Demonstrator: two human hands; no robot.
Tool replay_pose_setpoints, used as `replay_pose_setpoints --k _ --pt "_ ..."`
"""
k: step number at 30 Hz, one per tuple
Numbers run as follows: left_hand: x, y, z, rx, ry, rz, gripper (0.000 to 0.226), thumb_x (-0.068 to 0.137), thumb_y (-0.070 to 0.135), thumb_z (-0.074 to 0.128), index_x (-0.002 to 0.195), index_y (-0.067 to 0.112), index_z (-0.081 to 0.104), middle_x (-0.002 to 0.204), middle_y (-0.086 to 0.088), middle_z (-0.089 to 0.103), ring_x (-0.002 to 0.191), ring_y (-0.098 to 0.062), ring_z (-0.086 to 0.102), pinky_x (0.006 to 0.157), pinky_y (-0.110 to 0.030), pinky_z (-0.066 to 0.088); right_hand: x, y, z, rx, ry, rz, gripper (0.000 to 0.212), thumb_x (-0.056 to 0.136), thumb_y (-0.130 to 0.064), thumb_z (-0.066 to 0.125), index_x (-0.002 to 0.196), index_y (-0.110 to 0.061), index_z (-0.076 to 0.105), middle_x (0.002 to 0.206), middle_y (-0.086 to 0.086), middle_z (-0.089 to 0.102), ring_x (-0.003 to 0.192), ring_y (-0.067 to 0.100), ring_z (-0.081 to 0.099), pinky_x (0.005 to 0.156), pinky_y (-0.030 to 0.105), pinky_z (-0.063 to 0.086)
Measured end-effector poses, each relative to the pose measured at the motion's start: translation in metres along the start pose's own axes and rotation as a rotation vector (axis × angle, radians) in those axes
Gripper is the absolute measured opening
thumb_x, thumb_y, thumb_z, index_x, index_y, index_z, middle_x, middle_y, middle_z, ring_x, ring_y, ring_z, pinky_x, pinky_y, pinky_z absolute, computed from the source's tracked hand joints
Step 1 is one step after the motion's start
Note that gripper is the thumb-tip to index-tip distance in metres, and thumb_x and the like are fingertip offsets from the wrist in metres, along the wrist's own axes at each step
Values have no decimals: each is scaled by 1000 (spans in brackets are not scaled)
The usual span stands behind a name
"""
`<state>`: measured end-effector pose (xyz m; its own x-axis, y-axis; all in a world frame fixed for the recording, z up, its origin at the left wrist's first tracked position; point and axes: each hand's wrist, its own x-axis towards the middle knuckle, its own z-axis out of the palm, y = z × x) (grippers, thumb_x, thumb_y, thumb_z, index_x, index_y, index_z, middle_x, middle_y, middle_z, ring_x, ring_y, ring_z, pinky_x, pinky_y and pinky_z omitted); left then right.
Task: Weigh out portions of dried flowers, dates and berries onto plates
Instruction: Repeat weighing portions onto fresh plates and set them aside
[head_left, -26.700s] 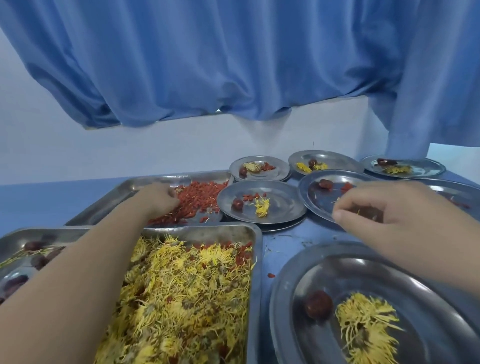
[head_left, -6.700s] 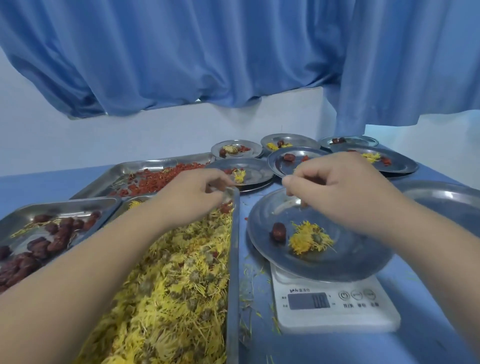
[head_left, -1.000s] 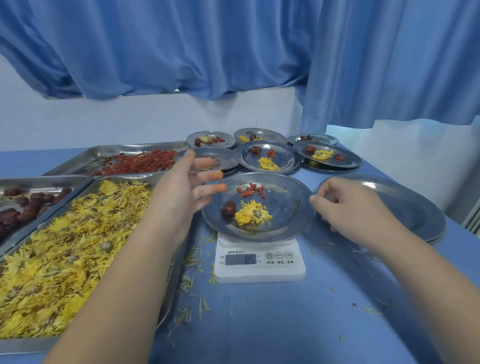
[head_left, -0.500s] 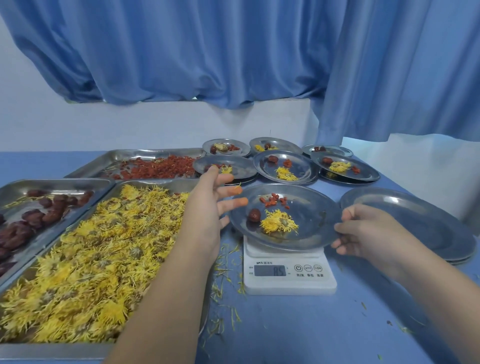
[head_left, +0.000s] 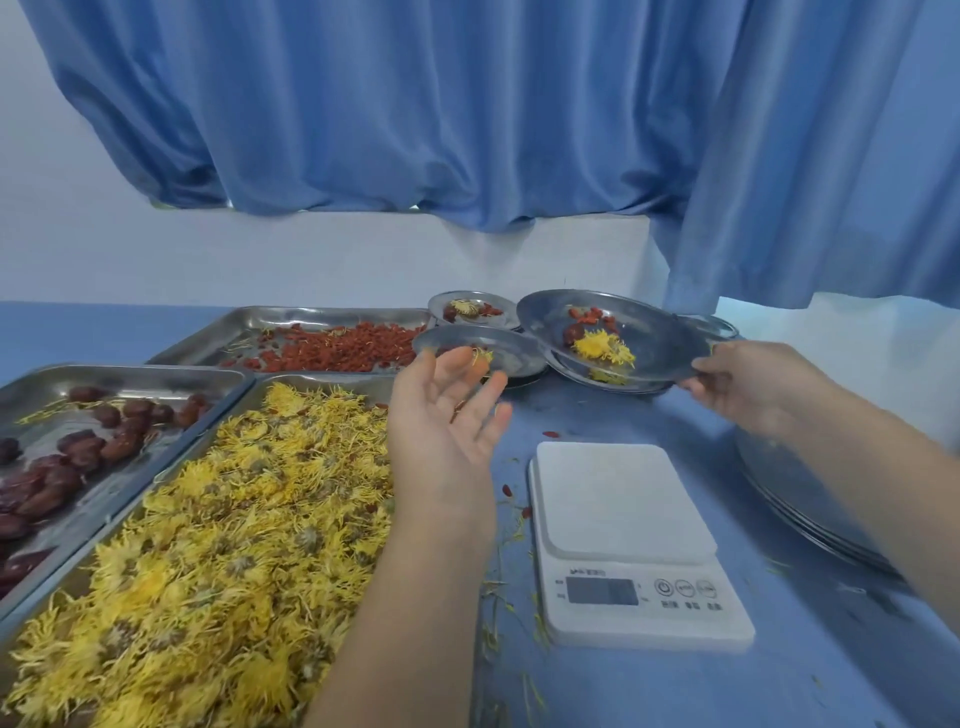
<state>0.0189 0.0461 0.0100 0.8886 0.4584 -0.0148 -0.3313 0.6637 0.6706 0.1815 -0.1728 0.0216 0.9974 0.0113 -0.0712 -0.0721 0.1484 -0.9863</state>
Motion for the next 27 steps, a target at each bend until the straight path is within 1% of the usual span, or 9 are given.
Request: replay_pose_setpoints --k 3,7,10,12,14,18,22,24,27 --pt "2 2 -2 -56 35 -17 33 96 38 48 96 12 68 106 -9 71 100 -28 71 86 -40 52 36 3 16 -3 74 42 24 95 9 41 77 -7 47 66 10 54 33 8 57 40 14 49" --pt "5 2 -4 -97 61 -36 33 95 38 49 99 11 69 108 -10 72 98 -27 72 86 -41 53 75 20 33 -38 158 69 22 96 9 38 81 -4 47 63 10 54 27 7 53 34 14 45" --pt "6 3 -3 -83 60 -36 31 94 36 50 98 12 69 109 -9 72 97 -25 72 87 -40 53 92 36 42 -40 221 81 24 94 12 36 107 -4 48 73 9 53 28 8 54 32 15 44" --pt "7 2 -2 -72 57 -37 28 94 35 51 97 13 69 109 -7 72 97 -23 72 87 -39 53 99 43 43 -25 260 85 37 91 14 38 120 -7 49 77 7 56 36 10 59 34 17 47" --pt "8 2 -1 -73 57 -45 26 94 33 51 96 14 69 107 -7 73 96 -22 72 87 -38 53 105 47 42 5 274 92 45 90 16 39 127 -10 45 80 6 56 54 15 61 37 21 51" --pt "9 1 0 -76 49 -63 24 94 32 52 94 14 68 107 -6 73 97 -22 72 87 -37 53 111 48 39 52 264 104 30 91 16 44 104 -11 46 82 7 54 69 18 58 36 20 49" --pt "11 0 1 -63 58 -65 21 94 28 53 92 14 68 104 -6 74 96 -22 72 88 -38 54 113 48 37 50 219 105 14 89 11 53 90 -2 50 100 12 55 77 20 59 41 22 53" --pt "11 1 1 -50 62 -67 18 92 25 54 89 14 68 100 -5 75 95 -21 73 88 -38 54 115 49 37 35 215 76 16 89 9 53 95 -6 48 110 12 50 84 20 58 50 25 56" --pt "12 -1 1 -33 57 -53 16 91 23 56 88 15 69 96 -3 75 93 -20 73 85 -37 55 115 47 35 43 235 62 17 89 4 54 102 -6 53 132 14 47 109 26 53 67 30 53"
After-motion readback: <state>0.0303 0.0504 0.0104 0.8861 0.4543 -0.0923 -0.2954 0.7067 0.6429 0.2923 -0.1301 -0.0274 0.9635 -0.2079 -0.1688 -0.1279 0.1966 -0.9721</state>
